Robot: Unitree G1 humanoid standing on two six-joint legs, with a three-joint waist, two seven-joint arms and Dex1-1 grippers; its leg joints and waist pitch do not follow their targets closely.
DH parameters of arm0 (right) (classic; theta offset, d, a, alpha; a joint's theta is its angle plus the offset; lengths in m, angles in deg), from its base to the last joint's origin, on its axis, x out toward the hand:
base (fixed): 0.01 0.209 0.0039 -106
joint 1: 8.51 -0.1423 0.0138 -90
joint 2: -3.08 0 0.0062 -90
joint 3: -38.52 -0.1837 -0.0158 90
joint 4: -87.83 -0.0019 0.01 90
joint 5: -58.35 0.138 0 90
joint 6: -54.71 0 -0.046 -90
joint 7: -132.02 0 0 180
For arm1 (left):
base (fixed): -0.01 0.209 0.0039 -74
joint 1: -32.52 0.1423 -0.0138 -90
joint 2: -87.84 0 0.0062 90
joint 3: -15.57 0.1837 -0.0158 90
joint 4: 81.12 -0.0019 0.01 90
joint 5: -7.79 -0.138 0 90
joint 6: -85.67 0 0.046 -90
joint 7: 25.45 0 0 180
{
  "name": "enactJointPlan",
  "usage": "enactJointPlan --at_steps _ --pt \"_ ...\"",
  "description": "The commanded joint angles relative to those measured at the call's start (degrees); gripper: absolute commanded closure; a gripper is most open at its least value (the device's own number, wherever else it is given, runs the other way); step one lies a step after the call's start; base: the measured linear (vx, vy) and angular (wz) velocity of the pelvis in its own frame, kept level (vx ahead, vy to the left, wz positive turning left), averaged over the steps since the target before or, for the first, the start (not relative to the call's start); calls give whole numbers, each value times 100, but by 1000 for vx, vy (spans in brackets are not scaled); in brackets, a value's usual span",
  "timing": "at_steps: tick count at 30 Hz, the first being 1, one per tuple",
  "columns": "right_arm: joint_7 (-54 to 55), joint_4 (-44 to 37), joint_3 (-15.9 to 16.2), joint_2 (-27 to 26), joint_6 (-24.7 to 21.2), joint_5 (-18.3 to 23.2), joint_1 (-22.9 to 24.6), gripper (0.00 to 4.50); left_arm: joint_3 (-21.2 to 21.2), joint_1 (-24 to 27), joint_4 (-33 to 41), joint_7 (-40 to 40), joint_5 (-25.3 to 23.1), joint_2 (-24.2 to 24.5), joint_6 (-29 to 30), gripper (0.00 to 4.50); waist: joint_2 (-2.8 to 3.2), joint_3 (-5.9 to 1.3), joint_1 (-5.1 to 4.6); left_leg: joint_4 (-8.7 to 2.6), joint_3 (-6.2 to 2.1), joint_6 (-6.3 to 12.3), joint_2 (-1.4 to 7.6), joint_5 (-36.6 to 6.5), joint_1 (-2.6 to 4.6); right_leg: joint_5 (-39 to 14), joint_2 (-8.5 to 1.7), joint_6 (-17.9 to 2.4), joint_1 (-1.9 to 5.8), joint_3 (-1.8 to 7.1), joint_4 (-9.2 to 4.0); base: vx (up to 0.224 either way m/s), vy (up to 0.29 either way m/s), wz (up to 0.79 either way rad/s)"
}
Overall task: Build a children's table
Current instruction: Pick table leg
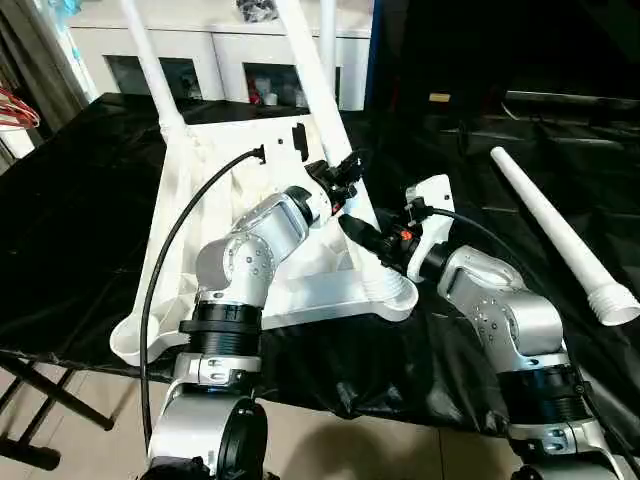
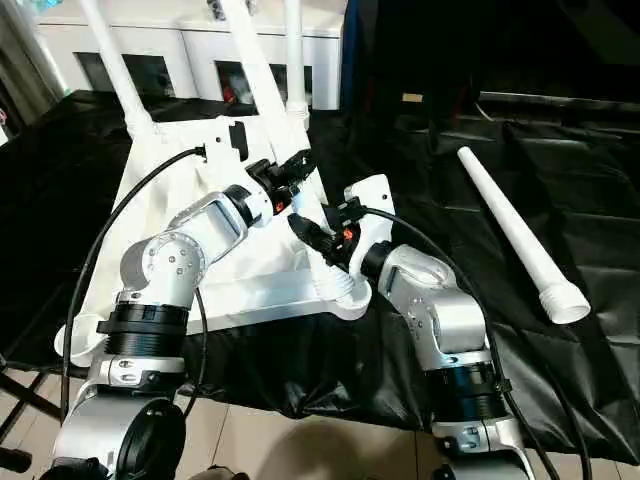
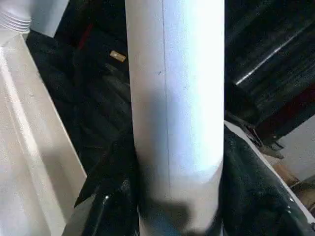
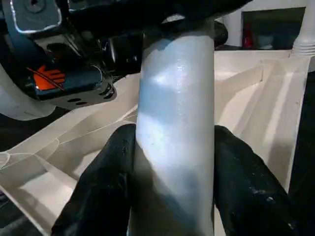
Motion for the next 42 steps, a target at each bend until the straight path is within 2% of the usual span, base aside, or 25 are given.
enactJointPlan --at_steps 1,3,4,5,8,10,11,15,18,27,42 --pt "-229 -65 -1 118 -290 188 -86 191 269 -91 195 431 -56 111 -98 264 -49 -471 -7 -340 -66 317 167 -923 92 -1229 -329 -924 351 223 -444 0 0 0" --pt "-464 -93 -16 316 -384 266 -114 176 481 -80 292 813 -51 263 -56 265 -48 -473 4 -337 -62 314 174 -946 97 -1228 -335 -959 350 228 -438 0 0 0" --pt "-684 -96 -6 493 -477 326 -135 153 600 -68 394 1121 14 363 -2 265 -41 -475 10 -332 -60 302 175 -914 94 -1176 -336 -982 354 229 -426 0 0 0" --pt "-684 -96 -6 493 -477 326 -135 150 600 -68 394 1121 14 363 -2 265 -49 -482 17 -327 -59 320 173 -880 93 -1112 -336 -1002 367 230 -417 0 0 0" --pt "-1238 -97 67 949 -640 457 -144 134 866 -42 587 1829 141 632 80 265 -69 -471 7 -316 -48 348 167 -862 79 -1114 -340 -1066 373 230 -417 0 0 0" --pt "-1810 -145 159 1312 -783 628 -83 131 852 -81 613 2205 333 777 216 266 -87 -469 16 -302 -38 387 151 -870 80 -1191 -332 -1062 388 226 -423 0 0 0" --pt "-1812 -145 159 1314 -784 628 -83 131 852 -81 613 2207 333 778 216 266 -87 -469 16 -302 -38 387 151 -870 80 -1191 -332 -1062 388 226 -423 0 0 0" --pt "-2291 -121 336 1550 -818 696 -81 131 1134 -42 928 3081 568 1102 381 266 -85 -469 7 -305 -45 391 167 -890 85 -1390 -346 -1060 374 223 -418 0 0 0" --pt "-2409 -148 398 1592 -834 731 -83 131 1210 -46 984 3241 584 1185 425 267 -90 -464 11 -306 -44 362 176 -929 109 -1477 -339 -1085 360 219 -423 0 0 0" --pt "-2777 -136 560 1747 -902 804 -139 131 1412 -70 1063 3709 627 1431 581 267 -88 -465 13 -307 -48 304 179 -960 107 -1567 -336 -1035 356 225 -422 0 0 0" --pt "-3039 -271 706 1926 -950 868 -94 131 1489 -147 894 3877 497 1591 548 268 -100 -463 16 -290 -43 278 160 -974 104 -1676 -326 -994 356 226 -424 0 0 0"
